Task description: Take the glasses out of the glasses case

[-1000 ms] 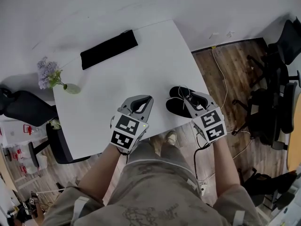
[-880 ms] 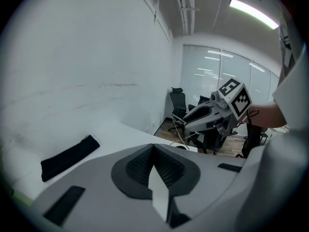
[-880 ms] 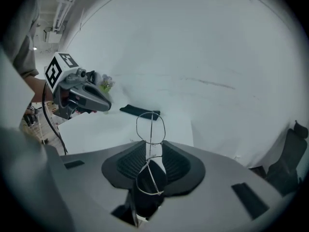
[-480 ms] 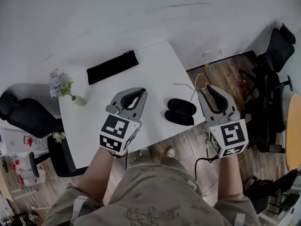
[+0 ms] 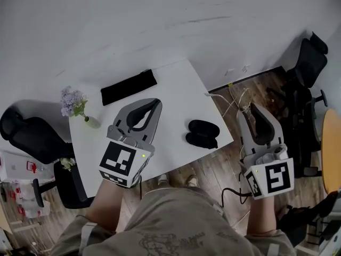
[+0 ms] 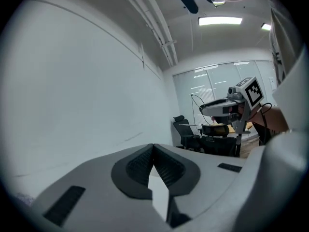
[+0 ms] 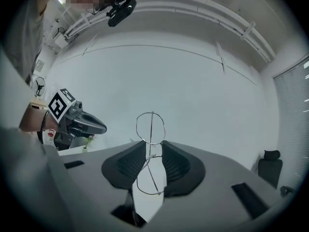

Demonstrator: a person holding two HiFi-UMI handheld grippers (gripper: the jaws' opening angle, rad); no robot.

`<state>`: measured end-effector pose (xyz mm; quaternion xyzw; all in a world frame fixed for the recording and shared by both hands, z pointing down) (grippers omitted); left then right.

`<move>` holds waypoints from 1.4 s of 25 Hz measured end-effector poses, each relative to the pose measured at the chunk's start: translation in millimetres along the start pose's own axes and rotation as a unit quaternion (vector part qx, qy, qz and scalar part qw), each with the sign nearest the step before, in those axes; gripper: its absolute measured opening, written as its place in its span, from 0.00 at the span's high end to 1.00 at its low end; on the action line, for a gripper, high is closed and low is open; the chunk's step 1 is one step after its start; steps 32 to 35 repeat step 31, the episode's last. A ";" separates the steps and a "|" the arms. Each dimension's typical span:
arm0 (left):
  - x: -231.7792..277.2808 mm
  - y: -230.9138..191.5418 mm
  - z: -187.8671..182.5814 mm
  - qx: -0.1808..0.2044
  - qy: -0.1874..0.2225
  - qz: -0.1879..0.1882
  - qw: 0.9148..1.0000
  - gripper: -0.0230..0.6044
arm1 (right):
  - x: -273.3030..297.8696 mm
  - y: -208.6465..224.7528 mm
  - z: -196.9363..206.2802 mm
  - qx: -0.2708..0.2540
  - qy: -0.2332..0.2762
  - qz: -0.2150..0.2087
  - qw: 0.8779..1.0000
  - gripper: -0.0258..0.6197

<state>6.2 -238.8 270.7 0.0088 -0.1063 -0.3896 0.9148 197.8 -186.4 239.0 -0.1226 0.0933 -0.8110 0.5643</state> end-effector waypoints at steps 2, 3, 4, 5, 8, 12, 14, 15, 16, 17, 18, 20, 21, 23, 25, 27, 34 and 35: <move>-3.7 2.7 -6.8 0.004 0.010 0.002 1.000 0.94 | -9.6 0.4 -4.1 0.002 0.004 0.005 1.000 0.77; -5.0 4.1 -9.4 0.005 0.014 0.003 1.000 0.94 | -13.8 -0.1 -4.9 0.002 0.004 0.006 1.000 0.77; -5.9 5.9 -11.2 0.004 0.016 0.005 1.000 0.94 | -17.7 -0.9 -5.1 0.003 0.004 0.007 1.000 0.77; -6.5 8.0 -12.4 0.001 0.017 0.006 1.000 0.94 | -21.2 -1.8 -4.6 0.003 0.003 0.007 1.000 0.77; -7.1 15.5 -12.9 -0.002 0.016 0.011 1.000 0.94 | -29.2 -3.3 0.5 0.009 -0.003 0.010 1.000 0.77; -8.2 27.8 -12.4 -0.005 0.018 0.019 1.000 0.94 | -34.5 -2.3 14.1 0.022 -0.018 0.013 1.000 0.77; -6.0 32.6 -5.5 -0.005 0.012 0.024 1.000 0.94 | -35.0 -0.7 24.5 0.023 -0.030 0.015 0.999 0.77; -3.8 34.1 0.7 -0.002 0.005 0.025 1.000 0.94 | -35.1 0.0 30.1 0.024 -0.037 0.015 0.999 0.77; -1.0 35.2 8.1 0.002 -0.003 0.026 1.000 0.94 | -35.2 0.5 35.5 0.025 -0.043 0.015 0.999 0.77; 1.7 36.0 15.8 0.003 -0.013 0.025 1.000 0.94 | -35.4 0.6 40.4 0.026 -0.049 0.015 0.998 0.77; 4.0 36.8 22.7 0.002 -0.022 0.025 0.999 0.94 | -35.6 0.6 44.8 0.027 -0.055 0.015 0.998 0.77; 7.4 38.8 31.8 -0.002 -0.033 0.026 0.999 0.94 | -36.2 1.3 51.0 0.031 -0.063 0.014 0.997 0.77; 8.5 39.9 34.1 -0.004 -0.036 0.027 0.999 0.94 | -36.7 2.1 52.9 0.032 -0.065 0.013 0.997 0.77; 9.7 40.9 35.6 -0.004 -0.038 0.028 0.999 0.94 | -37.5 3.1 54.8 0.033 -0.067 0.013 0.997 0.77; 9.9 40.9 34.8 -0.003 -0.038 0.029 0.999 0.94 | -37.8 3.2 55.0 0.033 -0.067 0.011 0.997 0.77; 9.9 40.5 33.1 -0.004 -0.036 0.027 0.999 0.94 | -38.2 3.5 54.4 0.032 -0.066 0.010 0.997 0.77; 10.4 39.6 28.9 -0.006 -0.031 0.023 0.999 0.94 | -38.1 5.6 54.2 0.029 -0.064 0.009 0.998 0.77; 10.4 39.6 28.9 -0.006 -0.031 0.023 0.999 0.94 | -38.1 5.6 54.2 0.029 -0.064 0.009 0.998 0.77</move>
Point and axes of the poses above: the fingertips, and each gripper's own axes: x forward along the fingers, y to its right, z out of its underside, the point moved 1 cm from there along -x, backward along the fingers, and after that the axes turned 4 degrees about -x, right-handed, at the moved point
